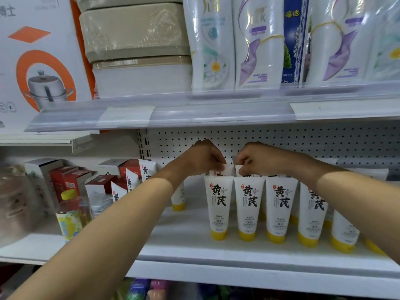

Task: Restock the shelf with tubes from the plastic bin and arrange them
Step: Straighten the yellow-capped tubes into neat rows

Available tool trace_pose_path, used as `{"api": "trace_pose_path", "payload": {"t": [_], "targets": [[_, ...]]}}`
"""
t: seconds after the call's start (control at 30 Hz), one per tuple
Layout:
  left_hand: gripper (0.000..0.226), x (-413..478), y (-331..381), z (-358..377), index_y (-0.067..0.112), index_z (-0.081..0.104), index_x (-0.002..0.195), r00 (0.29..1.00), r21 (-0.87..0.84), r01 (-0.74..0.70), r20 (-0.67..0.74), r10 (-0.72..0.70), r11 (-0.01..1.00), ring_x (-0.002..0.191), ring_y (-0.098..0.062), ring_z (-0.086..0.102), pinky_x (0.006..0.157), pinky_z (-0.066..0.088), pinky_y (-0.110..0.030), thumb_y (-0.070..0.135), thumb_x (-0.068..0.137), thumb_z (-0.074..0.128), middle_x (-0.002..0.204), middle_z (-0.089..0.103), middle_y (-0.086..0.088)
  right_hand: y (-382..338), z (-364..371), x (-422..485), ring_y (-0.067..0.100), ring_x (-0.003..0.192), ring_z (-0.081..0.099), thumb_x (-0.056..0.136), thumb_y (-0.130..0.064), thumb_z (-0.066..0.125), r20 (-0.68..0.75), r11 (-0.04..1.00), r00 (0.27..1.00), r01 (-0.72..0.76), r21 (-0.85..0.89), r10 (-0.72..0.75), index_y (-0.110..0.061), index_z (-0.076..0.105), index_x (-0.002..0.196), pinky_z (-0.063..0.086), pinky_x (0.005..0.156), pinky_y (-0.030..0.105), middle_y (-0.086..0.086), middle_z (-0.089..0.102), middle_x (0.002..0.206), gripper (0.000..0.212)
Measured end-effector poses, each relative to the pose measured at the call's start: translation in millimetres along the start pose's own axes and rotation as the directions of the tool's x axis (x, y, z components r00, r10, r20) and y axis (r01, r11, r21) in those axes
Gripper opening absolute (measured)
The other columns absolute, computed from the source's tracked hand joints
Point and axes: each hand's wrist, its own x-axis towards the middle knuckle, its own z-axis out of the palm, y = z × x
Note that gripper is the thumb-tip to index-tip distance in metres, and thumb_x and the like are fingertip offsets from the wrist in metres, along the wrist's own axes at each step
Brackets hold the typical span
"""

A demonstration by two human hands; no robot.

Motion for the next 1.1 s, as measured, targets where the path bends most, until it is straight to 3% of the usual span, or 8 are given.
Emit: {"api": "trace_pose_path", "payload": {"t": [0.27,0.4,0.5,0.57,0.67,0.77,0.9,1.1], "targets": [[0.025,-6.8,-14.5,-34.0,0.025,0.069,0.107,0.984,-0.083,0.128,-0.117,-0.137,0.988,0.095,-0.001,0.062,0.087,0.045,-0.017,0.010,0.095,0.054,0.106,0.069,0.009,-3.5,-12.4,1.4,0.014,0.080,0.065,0.092,-0.025,0.059,-0.052,1.000,0.998,0.023,-0.007,-0.023,-0.010,0.072,0.089,0.053,0.081,0.036,-0.001,0.071,0.086,0.020],[0.058,-17.3,-34.9,-52.6,0.022,0.063,0.121,0.966,0.209,0.259,-0.040,-0.257,0.943,0.121,-0.012,0.051,0.104,0.036,-0.020,-0.014,0.085,0.037,0.131,0.058,0.002,-2.6,-20.5,10.0,0.017,0.090,0.064,0.093,-0.027,0.055,-0.143,0.999,0.990,-0.028,-0.045,0.021,-0.019,0.071,0.097,0.052,0.089,0.040,-0.009,0.068,0.097,0.018],[0.041,-20.2,-42.9,-50.0,0.022,0.056,0.129,0.944,0.316,0.321,-0.032,-0.328,0.893,0.125,-0.018,0.048,0.103,0.037,-0.026,0.006,0.093,0.046,0.139,0.049,0.000,-2.2,-20.0,17.7,0.019,0.103,0.061,0.094,-0.026,0.051,-0.161,0.993,0.985,-0.080,-0.086,0.065,-0.021,0.068,0.108,0.048,0.096,0.040,-0.006,0.065,0.114,0.023],[0.037,-19.7,-45.6,-48.4,0.017,0.054,0.128,0.928,0.360,0.370,-0.103,-0.358,0.856,0.115,-0.020,0.055,0.094,0.041,-0.027,0.030,0.093,0.055,0.132,0.054,-0.003,0.7,-18.2,23.1,0.020,0.112,0.057,0.094,-0.027,0.051,-0.143,0.985,0.986,-0.109,-0.130,0.090,-0.024,0.064,0.117,0.045,0.100,0.038,-0.003,0.060,0.127,0.026],[0.038,-19.8,-45.1,-45.5,0.009,0.054,0.095,0.897,0.436,0.422,-0.071,-0.437,0.795,0.066,-0.018,0.065,0.059,0.046,-0.024,0.041,0.082,0.070,0.085,0.065,-0.001,8.1,-16.2,30.8,0.021,0.122,0.051,0.094,-0.021,0.053,-0.093,0.966,0.986,-0.155,-0.205,0.138,-0.020,0.059,0.127,0.041,0.104,0.035,-0.001,0.053,0.137,0.034],[0.031,-15.5,-44.3,-39.7,0.010,0.051,0.082,0.885,0.453,0.432,-0.045,-0.464,0.780,0.059,-0.018,0.067,0.054,0.050,-0.023,0.030,0.080,0.075,0.071,0.060,0.001,14.5,-11.9,37.3,0.022,0.118,0.056,0.091,-0.010,0.057,-0.035,0.965,0.986,-0.167,-0.202,0.163,-0.008,0.062,0.123,0.045,0.100,0.033,0.004,0.057,0.134,0.033],[0.042,-5.8,-44.8,-30.8,0.015,0.063,0.115,0.922,0.334,0.385,-0.099,-0.374,0.860,0.074,-0.017,0.070,0.081,0.057,-0.031,0.031,0.079,0.077,0.107,0.068,-0.001,17.6,-6.1,40.1,0.012,0.096,0.056,0.088,-0.013,0.064,-0.001,0.976,0.989,-0.148,-0.159,0.149,-0.015,0.067,0.115,0.040,0.080,0.023,0.000,0.064,0.121,0.027],[0.035,15.1,-32.5,-11.4,0.008,0.067,0.117,0.981,0.072,0.177,-0.092,-0.170,0.982,0.090,-0.022,0.063,0.080,0.051,-0.028,0.018,0.084,0.073,0.121,0.065,-0.007,21.3,-2.6,44.5,0.013,0.090,0.058,0.088,-0.014,0.065,-0.034,0.977,0.988,-0.155,-0.144,0.151,-0.014,0.067,0.111,0.040,0.075,0.023,0.001,0.066,0.114,0.024]]}}
